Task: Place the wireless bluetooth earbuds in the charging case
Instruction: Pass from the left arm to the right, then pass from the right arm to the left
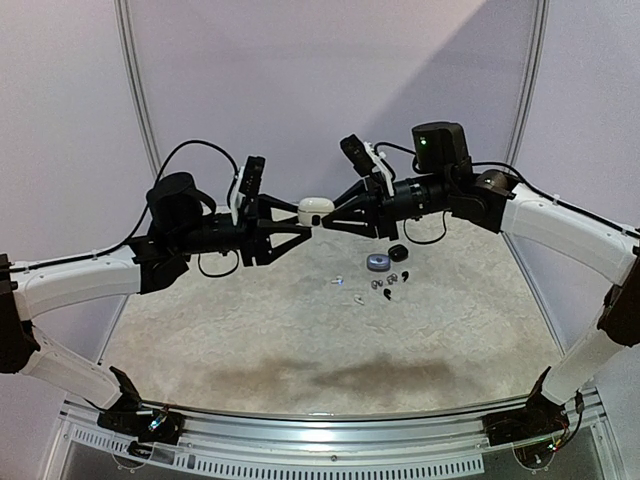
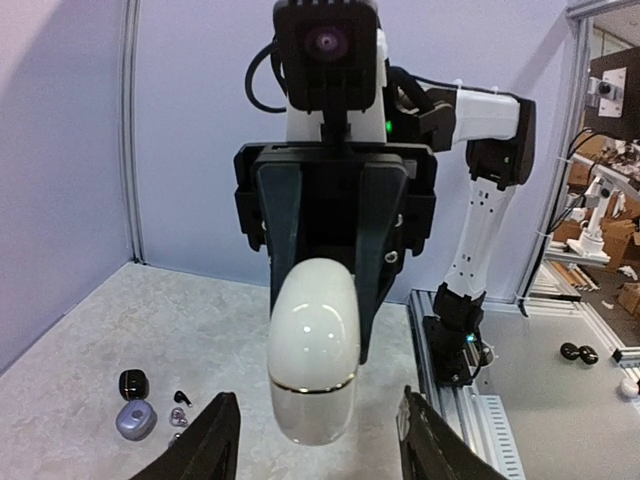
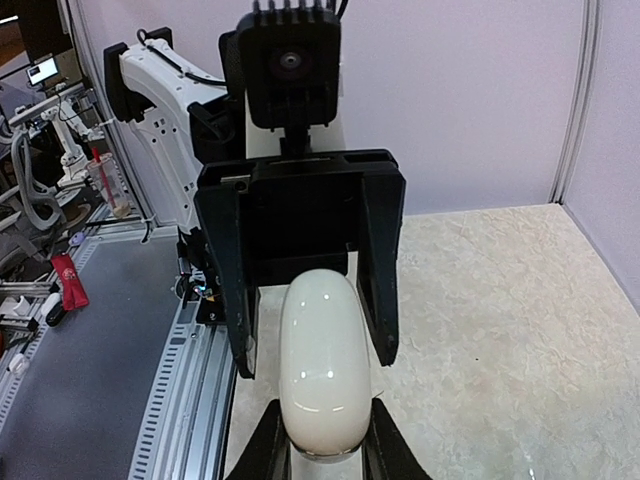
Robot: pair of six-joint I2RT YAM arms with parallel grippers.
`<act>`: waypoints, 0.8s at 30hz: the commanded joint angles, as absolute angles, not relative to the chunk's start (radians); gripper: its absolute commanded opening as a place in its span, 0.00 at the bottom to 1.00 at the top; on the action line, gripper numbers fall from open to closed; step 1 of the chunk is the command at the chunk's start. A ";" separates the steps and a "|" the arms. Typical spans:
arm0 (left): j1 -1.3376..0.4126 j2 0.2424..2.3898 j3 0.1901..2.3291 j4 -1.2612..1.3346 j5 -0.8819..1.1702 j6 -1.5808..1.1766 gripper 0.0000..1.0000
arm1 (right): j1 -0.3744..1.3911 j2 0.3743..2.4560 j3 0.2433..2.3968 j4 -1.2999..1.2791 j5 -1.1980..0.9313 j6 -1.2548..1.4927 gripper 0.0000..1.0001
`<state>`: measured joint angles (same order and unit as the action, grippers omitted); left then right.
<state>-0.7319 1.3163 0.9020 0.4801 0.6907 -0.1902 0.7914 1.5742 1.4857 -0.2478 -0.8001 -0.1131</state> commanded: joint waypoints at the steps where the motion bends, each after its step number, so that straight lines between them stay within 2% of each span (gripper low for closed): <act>1: -0.732 1.316 0.919 0.405 0.741 -0.119 0.48 | 0.798 1.557 1.545 -0.398 -0.749 -0.213 0.00; 9: -0.754 1.328 0.941 0.376 0.734 -0.098 0.36 | 0.813 1.559 1.565 -0.439 -0.735 -0.274 0.00; 15: -0.771 1.334 0.946 0.364 0.710 -0.103 0.33 | 0.818 1.565 1.553 -0.423 -0.750 -0.279 0.00; 21: -0.780 1.343 0.955 0.362 0.713 -0.098 0.21 | 0.818 1.561 1.548 -0.399 -0.755 -0.266 0.00; 24: -0.784 1.347 0.957 0.370 0.712 -0.098 0.08 | 0.819 1.561 1.547 -0.400 -0.753 -0.267 0.00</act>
<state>-0.7582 1.3251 0.9295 0.3771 0.7044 -0.0986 0.8108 1.5738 1.5417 -0.4221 -0.7475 -0.2684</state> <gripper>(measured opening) 0.170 0.213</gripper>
